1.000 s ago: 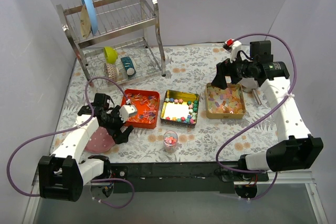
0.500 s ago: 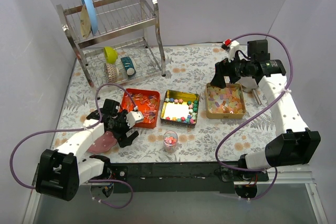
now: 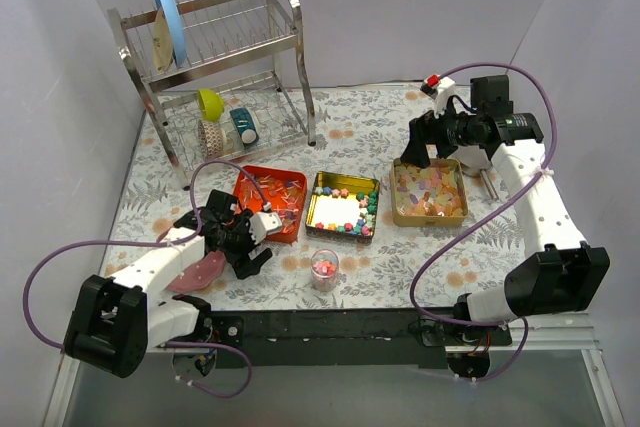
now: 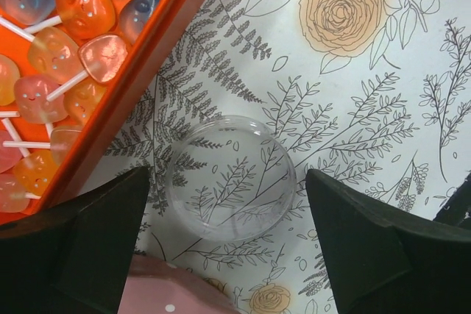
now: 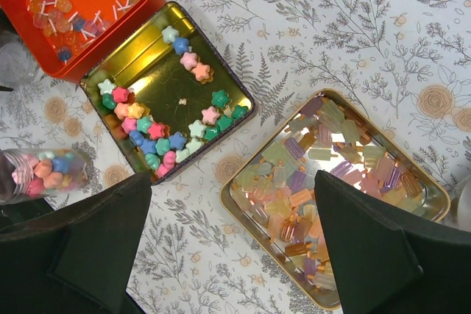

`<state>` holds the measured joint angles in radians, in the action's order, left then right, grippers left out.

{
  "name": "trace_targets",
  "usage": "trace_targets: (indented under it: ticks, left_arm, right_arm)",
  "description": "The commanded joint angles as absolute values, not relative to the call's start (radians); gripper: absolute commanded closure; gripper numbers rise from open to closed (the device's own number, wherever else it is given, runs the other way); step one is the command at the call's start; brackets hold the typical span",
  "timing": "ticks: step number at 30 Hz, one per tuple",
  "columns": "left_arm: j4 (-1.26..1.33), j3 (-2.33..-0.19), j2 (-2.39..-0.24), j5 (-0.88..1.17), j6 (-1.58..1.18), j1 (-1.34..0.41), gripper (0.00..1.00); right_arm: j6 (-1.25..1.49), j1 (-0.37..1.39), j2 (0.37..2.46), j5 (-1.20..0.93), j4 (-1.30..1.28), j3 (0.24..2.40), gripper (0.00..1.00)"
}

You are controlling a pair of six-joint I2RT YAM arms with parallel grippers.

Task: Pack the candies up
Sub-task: Pick up the bottle lid at the center of the board, then close the bottle lid on the packing bottle.

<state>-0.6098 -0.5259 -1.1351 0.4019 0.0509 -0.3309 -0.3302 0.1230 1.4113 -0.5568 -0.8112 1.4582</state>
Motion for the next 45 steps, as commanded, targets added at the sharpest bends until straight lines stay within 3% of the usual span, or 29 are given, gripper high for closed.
trace_targets:
  ticks: [1,4,13,21,27,34,45]
  left_arm:
    - [-0.592,-0.497,-1.108,0.414,0.04,-0.339,0.15]
    - [-0.581,-0.48,-1.089,0.41,0.035,-0.339,0.16]
    - [-0.644,-0.512,-1.032,0.425,0.02,-0.341,0.33]
    - [-0.866,-0.733,-0.94,0.561,-0.041,-0.342,0.35]
    - [-0.925,-0.92,-1.004,0.663,-0.149,-0.367,0.36]
    - [-0.934,-1.123,-1.124,0.655,-0.228,-0.564,0.38]
    - [-0.888,-1.137,-1.238,0.571,-0.293,-0.848,0.38]
  right_arm:
    - [-0.339,0.126,1.416,-0.568,-0.781,1.466,0.02]
    - [-0.337,0.126,1.413,-0.574,-0.781,1.465,0.02]
    - [-0.337,0.126,1.388,-0.571,-0.784,1.454,0.02]
    - [-0.336,0.126,1.362,-0.577,-0.782,1.434,0.02]
    - [-0.338,0.124,1.33,-0.549,-0.772,1.382,0.02]
    - [-0.304,0.13,1.341,-0.209,-0.752,1.342,0.02]
    - [-0.285,0.13,1.402,-0.238,-0.764,1.425,0.02]
